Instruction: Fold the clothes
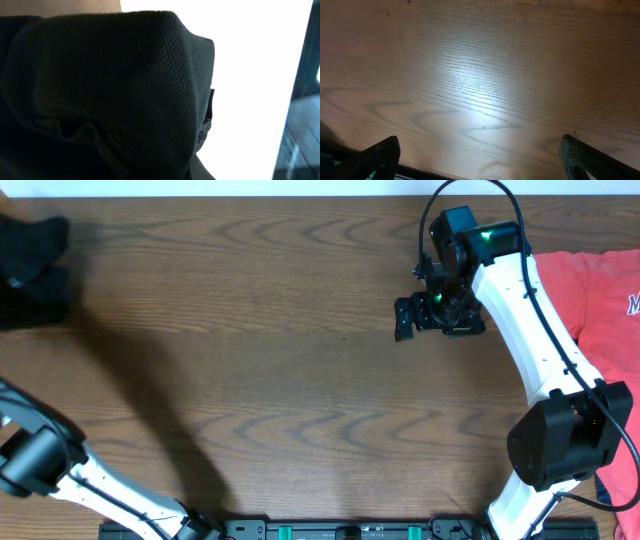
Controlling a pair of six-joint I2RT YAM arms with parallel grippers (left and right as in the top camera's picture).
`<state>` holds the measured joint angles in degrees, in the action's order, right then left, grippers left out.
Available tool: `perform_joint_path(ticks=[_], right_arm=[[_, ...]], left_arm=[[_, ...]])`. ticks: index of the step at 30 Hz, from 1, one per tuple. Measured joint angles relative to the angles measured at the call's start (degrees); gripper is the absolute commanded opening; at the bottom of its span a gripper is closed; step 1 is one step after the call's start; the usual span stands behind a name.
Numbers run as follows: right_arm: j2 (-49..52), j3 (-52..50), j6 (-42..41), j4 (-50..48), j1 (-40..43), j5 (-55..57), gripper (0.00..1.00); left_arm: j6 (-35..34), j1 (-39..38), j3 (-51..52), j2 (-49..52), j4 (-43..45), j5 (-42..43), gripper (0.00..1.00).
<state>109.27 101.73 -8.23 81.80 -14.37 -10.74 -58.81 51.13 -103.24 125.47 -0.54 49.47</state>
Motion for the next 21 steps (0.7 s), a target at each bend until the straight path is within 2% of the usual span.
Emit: perform_joint_path(ticks=[4,7,15,21], right_arm=[[0.00,0.00,0.15,-0.02,0.00,-0.68,0.99],[0.00,0.00,0.20,0.00,0.00,-1.14,0.99],[0.00,0.00,0.22,-0.02,0.00,-2.25,0.99],[0.00,0.00,0.46,-0.07,0.00,-2.51,0.99]], left_arm=[[0.76,4.17,0.00,2.23,1.46,0.42,0.06],[-0.57,4.72,0.00,5.27,8.02,2.10,0.06],[-14.95,1.64,0.00,12.81,30.32,7.67,0.07],[-21.18,-1.51,-1.90,13.64,35.39,11.50,0.07]])
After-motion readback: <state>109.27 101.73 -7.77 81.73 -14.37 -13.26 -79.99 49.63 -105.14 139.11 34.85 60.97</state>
